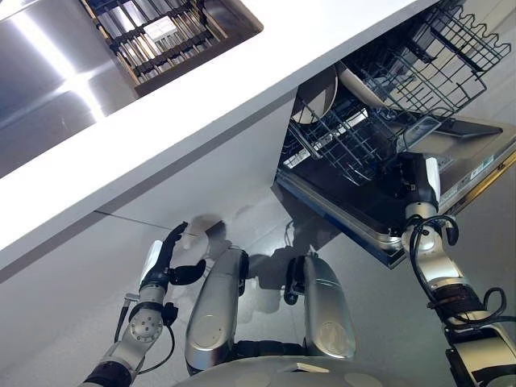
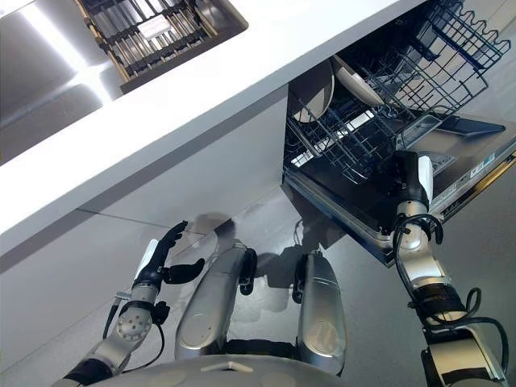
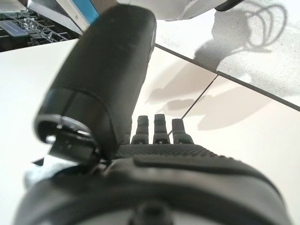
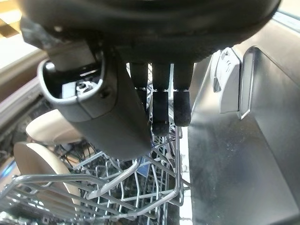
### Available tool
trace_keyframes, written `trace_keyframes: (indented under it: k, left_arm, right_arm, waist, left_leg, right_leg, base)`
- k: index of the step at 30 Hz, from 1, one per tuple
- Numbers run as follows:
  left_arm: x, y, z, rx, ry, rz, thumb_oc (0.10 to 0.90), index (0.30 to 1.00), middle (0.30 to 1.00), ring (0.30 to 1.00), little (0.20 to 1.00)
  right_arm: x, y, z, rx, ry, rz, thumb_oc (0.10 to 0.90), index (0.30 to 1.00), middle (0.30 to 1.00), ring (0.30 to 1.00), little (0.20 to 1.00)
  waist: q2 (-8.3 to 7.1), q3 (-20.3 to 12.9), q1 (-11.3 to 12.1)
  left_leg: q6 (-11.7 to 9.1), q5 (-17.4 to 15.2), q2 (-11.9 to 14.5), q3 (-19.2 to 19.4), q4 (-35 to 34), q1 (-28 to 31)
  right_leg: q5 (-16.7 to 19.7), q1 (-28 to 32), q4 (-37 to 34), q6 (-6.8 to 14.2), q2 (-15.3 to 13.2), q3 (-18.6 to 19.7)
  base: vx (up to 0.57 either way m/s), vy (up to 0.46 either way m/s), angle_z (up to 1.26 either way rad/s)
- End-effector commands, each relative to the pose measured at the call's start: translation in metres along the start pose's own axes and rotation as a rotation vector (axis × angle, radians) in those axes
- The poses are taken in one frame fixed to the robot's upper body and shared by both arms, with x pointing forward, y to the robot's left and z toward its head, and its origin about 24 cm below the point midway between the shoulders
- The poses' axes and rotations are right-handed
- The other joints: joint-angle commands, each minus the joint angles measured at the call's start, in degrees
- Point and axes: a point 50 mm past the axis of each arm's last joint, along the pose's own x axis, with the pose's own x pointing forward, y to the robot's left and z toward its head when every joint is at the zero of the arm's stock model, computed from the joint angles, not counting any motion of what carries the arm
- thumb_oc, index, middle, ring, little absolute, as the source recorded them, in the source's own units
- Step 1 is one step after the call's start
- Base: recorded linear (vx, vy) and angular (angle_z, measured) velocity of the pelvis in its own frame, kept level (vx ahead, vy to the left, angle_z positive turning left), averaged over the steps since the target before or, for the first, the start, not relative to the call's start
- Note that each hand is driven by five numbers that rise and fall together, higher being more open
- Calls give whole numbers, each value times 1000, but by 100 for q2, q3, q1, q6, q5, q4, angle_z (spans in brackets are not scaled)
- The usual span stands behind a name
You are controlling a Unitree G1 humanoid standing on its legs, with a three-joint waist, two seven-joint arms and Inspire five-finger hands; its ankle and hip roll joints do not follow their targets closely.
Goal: Pick up plates and place into dishwasher.
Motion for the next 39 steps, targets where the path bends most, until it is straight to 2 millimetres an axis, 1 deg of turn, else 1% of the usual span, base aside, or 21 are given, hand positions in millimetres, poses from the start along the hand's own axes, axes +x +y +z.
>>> trace_keyframes:
  k: [1, 4, 7, 8, 11, 12, 14, 15, 17, 18, 21, 24, 26, 28, 29, 33, 34, 39]
  left_arm:
    - [-3, 10, 12, -28, -82, 25, 800, 900, 900, 900, 900]
    - [1, 9, 14, -8, -88, -3, 800, 900, 900, 900, 900]
    - [2, 8, 15, 5, -90, -23, 800, 900, 900, 900, 900]
    - [3, 8, 16, 14, -96, -34, 800, 900, 900, 900, 900]
    - [6, 8, 20, 21, -107, -41, 800, 900, 900, 900, 900]
    - [10, 10, 24, 23, -116, -40, 800, 900, 900, 900, 900]
    - [12, 10, 26, 24, -120, -40, 800, 900, 900, 900, 900]
    - [13, 11, 27, 27, -120, -41, 800, 900, 900, 900, 900]
    - [13, 11, 26, 30, -117, -45, 800, 900, 900, 900, 900]
    - [13, 10, 25, 31, -113, -45, 800, 900, 900, 900, 900]
    - [11, 8, 22, 34, -103, -52, 800, 900, 900, 900, 900]
    - [9, 9, 20, 27, -92, -45, 800, 900, 900, 900, 900]
    - [8, 9, 19, 26, -93, -44, 800, 900, 900, 900, 900]
    - [7, 8, 18, 25, -94, -44, 800, 900, 900, 900, 900]
    - [6, 7, 18, 23, -94, -42, 800, 900, 900, 900, 900]
    - [3, 6, 17, 20, -94, -44, 800, 900, 900, 900, 900]
    - [2, 5, 16, 18, -96, -47, 800, 900, 900, 900, 900]
    - [2, 4, 17, 16, -104, -42, 800, 900, 900, 900, 900]
  right_arm:
    - [1, -23, -49, -186, 275, 66, 100, 300, 300, 300, 200]
    - [3, -22, -64, -185, 398, 192, 100, 300, 300, 300, 200]
    - [9, -22, -63, -195, 427, 271, 100, 300, 300, 300, 200]
    - [15, -23, -59, -206, 439, 303, 100, 300, 300, 300, 200]
    - [28, -24, -45, -216, 440, 371, 100, 300, 300, 300, 200]
    - [35, -25, -36, -203, 440, 397, 100, 300, 300, 300, 200]
    - [40, -24, -29, -155, 441, 408, 100, 300, 300, 300, 200]
    - [45, -22, -20, -72, 442, 416, 100, 300, 300, 300, 200]
    - [51, -21, -11, -7, 431, 416, 100, 300, 300, 300, 200]
    - [56, -21, -4, 58, 421, 416, 100, 300, 300, 300, 200]
    - [65, -25, 12, 174, 381, 389, 100, 300, 300, 300, 200]
    - [77, -32, 38, 289, 300, 343, 100, 300, 300, 300, 200]
    - [82, -35, 49, 346, 256, 315, 100, 300, 300, 300, 200]
    - [86, -40, 59, 400, 217, 275, 100, 300, 300, 300, 200]
    - [89, -45, 69, 437, 177, 237, 100, 300, 300, 300, 200]
    - [94, -54, 86, 465, 98, 187, 100, 300, 300, 300, 200]
    - [96, -59, 94, 470, 65, 169, 100, 300, 300, 300, 200]
    - [99, -69, 107, 481, 15, 139, 100, 300, 300, 300, 200]
  waist:
    - [71, -424, 218]
    - [74, -414, 339]
    - [78, -410, 423]
    - [85, -400, 467]
    - [107, -387, 541]
    - [127, -381, 600]
    - [138, -367, 643]
    - [152, -360, 688]
    - [171, -354, 744]
    - [189, -350, 791]
    - [228, -348, 878]
    - [286, -327, 945]
    - [309, -311, 970]
    - [329, -291, 992]
    - [350, -265, 1008]
    - [378, -247, 1026]
    - [393, -240, 1031]
    - [422, -230, 1045]
  left_leg:
    - [352, 31, 14, -144, -144, 53]
    - [364, 61, 9, -171, -151, 69]
    - [364, 54, -6, -219, -118, 66]
    - [360, 58, -8, -242, -96, 64]
    - [347, 69, -33, -285, -70, 74]
    - [344, 88, -48, -303, -98, 100]
    - [334, 104, -60, -314, -108, 106]
    - [325, 134, -73, -330, -136, 112]
    - [316, 160, -87, -354, -180, 128]
    - [311, 186, -98, -372, -218, 138]
    - [299, 230, -134, -408, -278, 153]
    - [279, 278, -180, -446, -286, 111]
    - [279, 292, -200, -466, -274, 77]
    - [264, 300, -230, -476, -239, 30]
    - [254, 318, -245, -487, -219, -9]
    - [247, 353, -273, -501, -218, -59]
    - [241, 365, -293, -511, -219, -88]
    - [224, 385, -320, -538, -222, -144]
  right_leg:
    - [501, 146, 40, -316, 48, -169]
    - [521, 175, 35, -324, 8, -224]
    - [517, 196, 40, -328, -7, -238]
    - [518, 197, 55, -336, -16, -243]
    - [505, 205, 94, -352, -20, -244]
    - [500, 233, 98, -352, -27, -256]
    - [498, 250, 105, -355, -39, -268]
    - [499, 258, 110, -359, -46, -280]
    - [497, 277, 104, -361, -58, -297]
    - [499, 284, 99, -366, -63, -312]
    - [502, 323, 67, -385, -83, -353]
    - [496, 299, 85, -400, -93, -362]
    - [487, 264, 122, -407, -105, -367]
    - [482, 244, 142, -410, -128, -381]
    - [486, 218, 160, -412, -138, -385]
    - [509, 189, 151, -407, -158, -392]
    - [515, 172, 140, -413, -152, -389]
    - [536, 147, 97, -413, -157, -373]
  base:
    - [0, 0, 0]
    - [9, -26, 1]
    - [7, -14, 0]
    - [0, 0, 0]
    - [10, -3, 0]
    - [0, 0, 0]
    - [7, -3, -2]
    - [0, 0, 0]
    - [19, 6, 8]
    - [21, 17, 12]
    - [23, 26, 9]
    - [7, 37, 10]
    - [-10, 24, 7]
    - [-15, 16, 12]
    - [-21, 14, 17]
    - [-16, 16, 8]
    - [-24, 18, 5]
    - [-21, 14, 8]
